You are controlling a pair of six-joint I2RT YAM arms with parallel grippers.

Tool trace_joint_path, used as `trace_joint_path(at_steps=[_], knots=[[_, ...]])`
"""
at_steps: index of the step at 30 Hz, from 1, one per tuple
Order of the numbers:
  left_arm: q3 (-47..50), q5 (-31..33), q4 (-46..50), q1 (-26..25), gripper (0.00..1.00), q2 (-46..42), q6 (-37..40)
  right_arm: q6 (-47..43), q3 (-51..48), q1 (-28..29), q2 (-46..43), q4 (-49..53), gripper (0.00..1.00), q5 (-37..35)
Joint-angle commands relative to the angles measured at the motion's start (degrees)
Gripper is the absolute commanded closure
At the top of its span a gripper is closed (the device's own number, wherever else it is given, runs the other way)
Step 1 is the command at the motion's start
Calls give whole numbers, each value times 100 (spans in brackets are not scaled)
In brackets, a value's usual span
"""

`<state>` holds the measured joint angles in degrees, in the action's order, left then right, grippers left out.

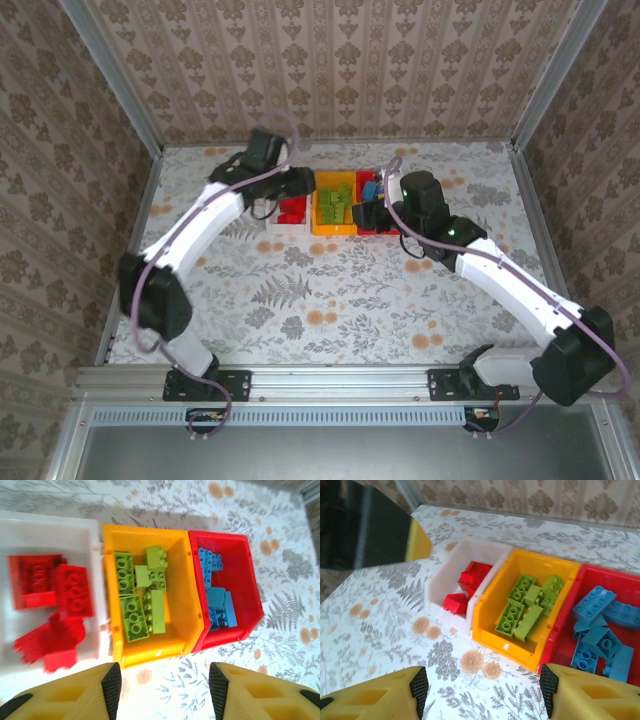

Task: Sort the legos into containers by color

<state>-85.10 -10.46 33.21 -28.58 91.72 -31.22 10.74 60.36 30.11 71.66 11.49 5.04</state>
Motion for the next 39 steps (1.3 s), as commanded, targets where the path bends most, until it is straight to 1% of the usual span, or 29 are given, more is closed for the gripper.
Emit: trace_joint_path(at_steps=[1, 3, 4, 5, 6, 7, 8, 9, 10, 11, 13, 15, 16, 17, 18, 19, 20, 22, 23, 24, 25, 26, 28, 30, 31, 33, 35, 37, 39], knots=[[1068, -226, -21, 203, 45, -979, 299, -458, -413, 186, -332, -59, 35, -426], [1663, -526, -43, 485, 40, -1612, 468, -309, -527, 240, -389, -18, 31, -489], [1861, -631, 22, 587, 38, -1817, 500, -209, -557, 249, -405, 5, 28, -530], [2043, -765, 108, 725, 37, -2009, 511, -46, -552, 250, -407, 63, 16, -667], [2159, -808, 207, 865, 35, -2144, 499, 165, -519, 222, -399, 176, 1, -838], [2261, -850, 328, 1072, 7, -2298, 434, 399, -420, 166, -367, 376, 0, -970], [2382, -972, 336, 1324, 0, -2446, 389, 601, -341, 60, -347, 536, 0, -1004], [2472, -1007, 342, 1556, 0, -2566, 311, 723, -308, -16, -346, 588, 0, -1068], [2545, -1013, 352, 1800, 0, -2714, 243, 859, -237, -46, -339, 692, 0, -1332], [2576, -856, 372, 1896, 0, -2837, 326, 925, -176, -55, -328, 789, 0, -1621], [2572, -235, 521, 1909, 0, -2935, 556, 909, -86, -81, -351, 898, 0, -2100], [2659, 864, 628, 1896, 0, -3048, 640, 1323, 45, -102, -319, 1316, 0, -3418], [2771, 1917, 650, 1835, 0, -3164, 485, 1495, 21, -176, -306, 1498, 0, -4039], [2997, 3200, 676, 1717, 0, -3315, 173, 1484, -171, -308, -378, 1415, 0, -4376], [3259, 4075, 571, 1628, 0, -3518, 111, 1354, -471, -432, -508, 1185, 0, -4490], [3653, 4484, 217, 1657, 0, -3791, 352, 1059, -979, -570, -738, 630, 0, -4514], [4179, 4485, -537, 1725, 0, -4083, 964, 894, -1497, -676, -1002, 85, 0, -4537], [5177, 4118, -2099, 1796, 0, -4570, 2323, 919, -2359, -925, -1465, -622, 0, -4573], [5561, 4078, -2697, 1824, 0, -4733, 2704, 779, -2806, -999, -1631, -1056, 0, -4592], [5817, 4053, -3015, 1890, 0, -4800, 2875, 656, -3173, -1022, -1762, -1390, 0, -4669], [6077, 3802, -3289, 2033, 0, -4807, 3015, 457, -3483, -1042, -1844, -1730, 0, -4720], [6250, 3455, -3536, 2197, 0, -4746, 3091, 489, -3476, -1167, -1871, -1634, 0, -4637], [6372, 3184, -3784, 2366, 0, -4417, 2924, 166, -3427, -1445, -1615, -1983, 0, -4106], [6337, 2945, -4067, 2434, 0, -3865, 2897, -247, -3427, -1540, -1166, -2628, 0, -3785], [6328, 2871, -4327, 2427, 0, -3532, 2909, -392, -3466, -1629, -889, -2921, 0, -3652], [6496, 2852, -5198, 2427, 0, -3179, 2878, -217, -3518, -1890, -414, -3241, 0, -3386], [6471, 2909, -5700, 2498, 0, -2683, 2867, -228, -3797, -2063, 90, -4345, 0, -3036], [6401, 2792, -6196, 2558, 0, -2221, 2907, -477, -3630, -2113, 489, -4698, 0, -2721], [6240, 2578, -6530, 2568, 0, -1775, 3020, -739, -3264, -2193, 758, -4416, 0, -2579]])
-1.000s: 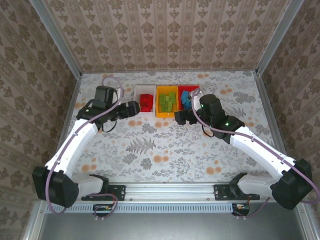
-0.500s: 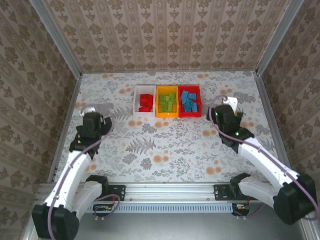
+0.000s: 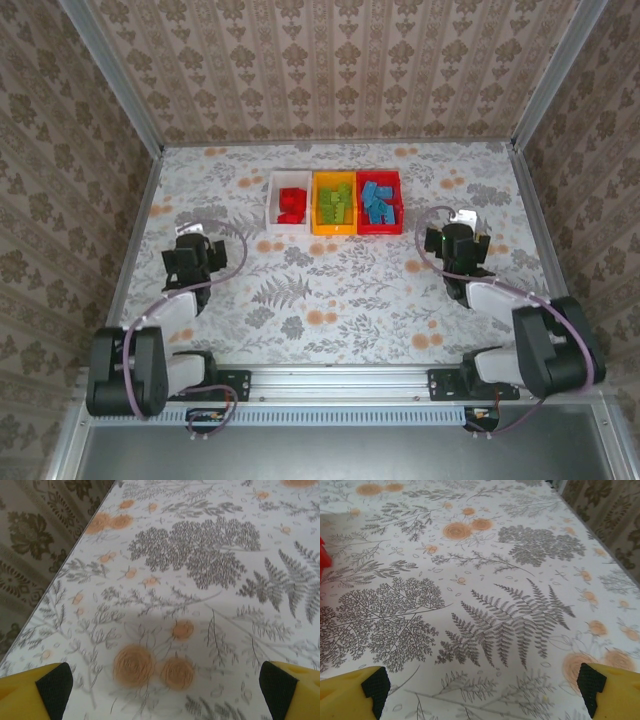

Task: Sort the legos into containers by color

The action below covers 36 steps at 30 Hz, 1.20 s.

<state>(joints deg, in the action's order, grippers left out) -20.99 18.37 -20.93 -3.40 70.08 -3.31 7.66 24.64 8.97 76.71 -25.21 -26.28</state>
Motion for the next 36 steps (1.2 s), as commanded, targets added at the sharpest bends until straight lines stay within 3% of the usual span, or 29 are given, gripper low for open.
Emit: trace_joint_path(at_steps=[1, 5, 7, 8, 10, 11, 12, 19, 36], knots=[[-283, -414, -1308, 48, 0, 580, 238, -597, 345, -146, 462, -919, 0, 663], [-702, -728, -1726, 104, 0, 1528, 375, -284, -114, -796, 908, -2262, 1, 1454], [-586, -894, -1885, 117, 0, 1529, 417, -336, -355, -792, 1050, -2778, 0, 1601], [-366, -886, -2337, 112, 0, 1559, 420, -328, -595, -787, 1176, -3403, 0, 1518], [64, -852, -3442, 116, 0, 1809, 465, -136, -803, -807, 992, -3470, 0, 1199], [69, -842, -3454, 135, 0, 1856, 461, -119, -884, -818, 1042, -3706, 0, 1135], [-74, -844, -3037, 148, 0, 1749, 372, -137, -884, -818, 1078, -3757, 0, 1126], [-117, -778, -3003, 116, 0, 1799, 401, -334, -278, -612, 1118, -2693, 0, 988], [-100, -731, -3027, 97, 0, 1786, 419, -377, -396, -608, 1096, -2878, 0, 1057]])
